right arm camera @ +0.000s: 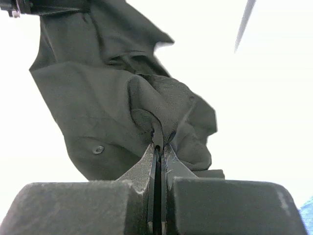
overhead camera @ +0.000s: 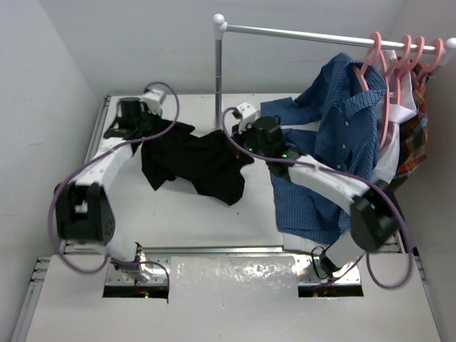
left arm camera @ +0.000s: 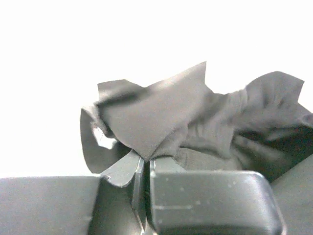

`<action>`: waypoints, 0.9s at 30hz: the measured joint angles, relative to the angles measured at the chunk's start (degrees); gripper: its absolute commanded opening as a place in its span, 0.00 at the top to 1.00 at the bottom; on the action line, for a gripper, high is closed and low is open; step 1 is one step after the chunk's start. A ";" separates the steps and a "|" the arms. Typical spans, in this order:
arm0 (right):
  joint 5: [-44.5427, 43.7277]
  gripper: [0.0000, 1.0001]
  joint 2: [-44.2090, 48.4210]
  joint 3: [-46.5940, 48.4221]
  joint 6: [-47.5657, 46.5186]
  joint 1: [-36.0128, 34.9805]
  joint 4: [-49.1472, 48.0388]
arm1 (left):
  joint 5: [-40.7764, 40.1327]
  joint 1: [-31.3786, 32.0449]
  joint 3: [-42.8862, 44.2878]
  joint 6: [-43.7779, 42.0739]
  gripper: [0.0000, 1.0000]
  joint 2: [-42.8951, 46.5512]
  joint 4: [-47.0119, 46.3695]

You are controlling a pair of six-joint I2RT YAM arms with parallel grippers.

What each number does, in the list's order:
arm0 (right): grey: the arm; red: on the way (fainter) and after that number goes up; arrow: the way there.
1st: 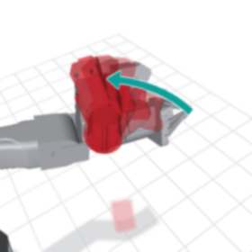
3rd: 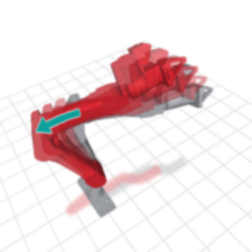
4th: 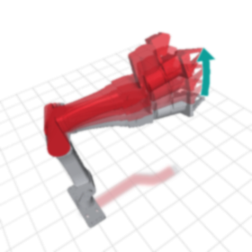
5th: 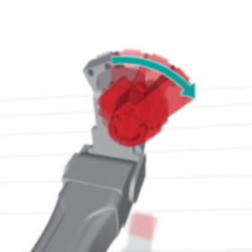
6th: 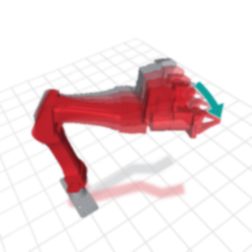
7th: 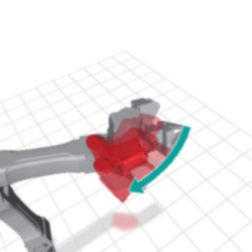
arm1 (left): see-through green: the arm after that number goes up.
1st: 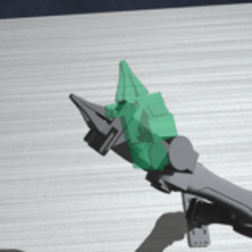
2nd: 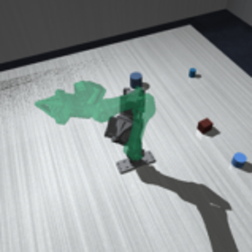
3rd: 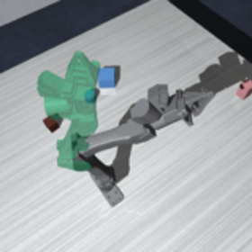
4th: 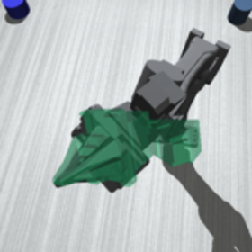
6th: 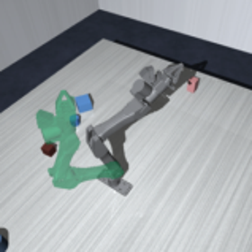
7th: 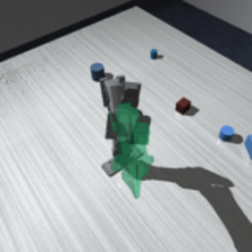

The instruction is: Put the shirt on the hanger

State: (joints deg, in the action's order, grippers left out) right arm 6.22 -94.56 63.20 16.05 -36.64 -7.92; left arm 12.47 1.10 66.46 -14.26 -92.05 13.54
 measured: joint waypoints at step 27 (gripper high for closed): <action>-12.61 0.82 28.04 -16.24 -15.61 -0.02 -0.22 | 5.01 -1.49 8.31 0.57 1.00 21.66 5.86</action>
State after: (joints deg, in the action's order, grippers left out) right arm -6.39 -66.52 46.96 0.45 -36.67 -8.14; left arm 17.47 -0.38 74.76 -13.69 -70.39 19.40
